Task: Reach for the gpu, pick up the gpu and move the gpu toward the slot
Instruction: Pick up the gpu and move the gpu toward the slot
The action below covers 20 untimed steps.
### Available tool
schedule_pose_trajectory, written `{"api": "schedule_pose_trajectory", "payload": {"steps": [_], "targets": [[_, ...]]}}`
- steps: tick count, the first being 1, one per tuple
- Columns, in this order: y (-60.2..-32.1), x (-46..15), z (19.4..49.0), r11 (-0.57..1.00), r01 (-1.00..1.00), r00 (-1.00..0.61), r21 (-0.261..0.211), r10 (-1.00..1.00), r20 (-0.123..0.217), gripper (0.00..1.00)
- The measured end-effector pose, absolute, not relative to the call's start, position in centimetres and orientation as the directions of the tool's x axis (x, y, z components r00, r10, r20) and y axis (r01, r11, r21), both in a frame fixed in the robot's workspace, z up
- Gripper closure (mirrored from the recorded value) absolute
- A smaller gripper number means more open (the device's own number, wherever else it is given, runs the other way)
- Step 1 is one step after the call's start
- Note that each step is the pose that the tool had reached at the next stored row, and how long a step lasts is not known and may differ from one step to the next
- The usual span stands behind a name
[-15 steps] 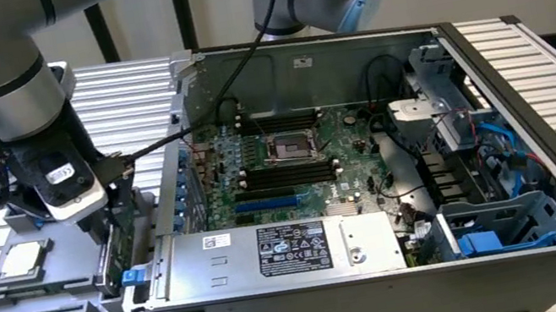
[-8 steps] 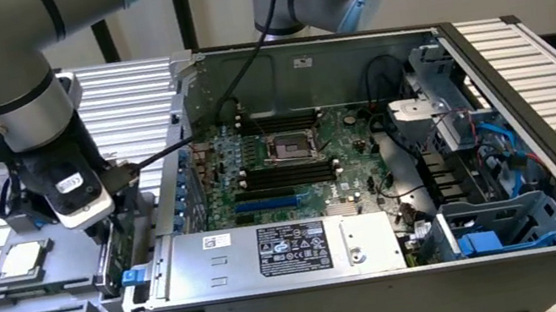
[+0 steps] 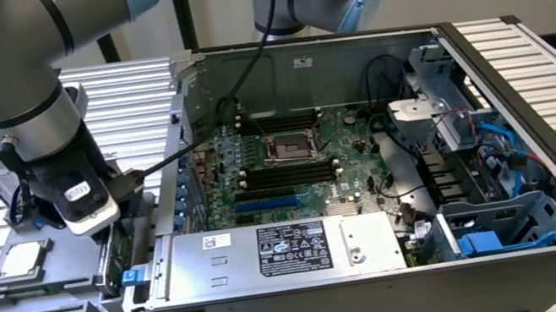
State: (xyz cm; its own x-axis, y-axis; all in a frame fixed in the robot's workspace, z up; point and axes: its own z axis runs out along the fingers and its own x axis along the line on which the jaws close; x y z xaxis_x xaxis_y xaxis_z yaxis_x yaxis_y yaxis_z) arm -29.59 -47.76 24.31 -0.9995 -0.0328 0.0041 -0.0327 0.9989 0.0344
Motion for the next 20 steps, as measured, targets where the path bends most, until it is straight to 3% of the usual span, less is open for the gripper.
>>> {"api": "schedule_pose_trajectory", "payload": {"steps": [16,20], "targets": [[-47.80,-29.92,24.06,0.999,-0.021,-1.000,0.034,-0.021,0.004,0.58],[-47.79,-29.91,24.05,0.999,-0.019,-1.000,0.033,-0.019,0.004,0.73]]}}
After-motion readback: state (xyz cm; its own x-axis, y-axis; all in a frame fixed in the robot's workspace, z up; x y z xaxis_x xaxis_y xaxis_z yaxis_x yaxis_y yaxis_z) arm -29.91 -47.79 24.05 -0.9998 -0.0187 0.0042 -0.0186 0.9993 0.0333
